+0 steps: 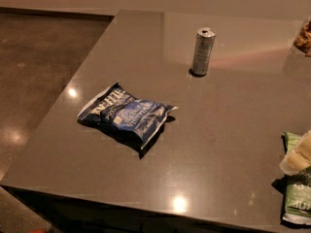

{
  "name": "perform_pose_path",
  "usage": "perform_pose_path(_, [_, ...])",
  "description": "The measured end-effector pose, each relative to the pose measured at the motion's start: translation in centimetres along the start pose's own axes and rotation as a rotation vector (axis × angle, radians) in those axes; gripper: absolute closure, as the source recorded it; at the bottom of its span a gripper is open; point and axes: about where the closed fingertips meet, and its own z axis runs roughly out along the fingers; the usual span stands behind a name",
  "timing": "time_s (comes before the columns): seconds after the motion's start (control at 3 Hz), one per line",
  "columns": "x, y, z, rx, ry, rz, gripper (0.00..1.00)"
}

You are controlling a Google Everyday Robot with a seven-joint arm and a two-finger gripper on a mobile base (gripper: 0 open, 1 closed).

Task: Pick green jalapeno chip bag

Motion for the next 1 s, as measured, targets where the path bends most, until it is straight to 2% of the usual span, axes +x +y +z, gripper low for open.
perform_pose_path(0.33, [0.2,0.3,1.9,0.015,0.002,0.024,0.03])
perform_pose_path(0.67, [-0.3,0.4,2.2,0.018,0.005,0.012,0.34])
perform_pose_path(1.0, [-1.9,1.3,1.0,0.012,-0.009,-0.048,0.65])
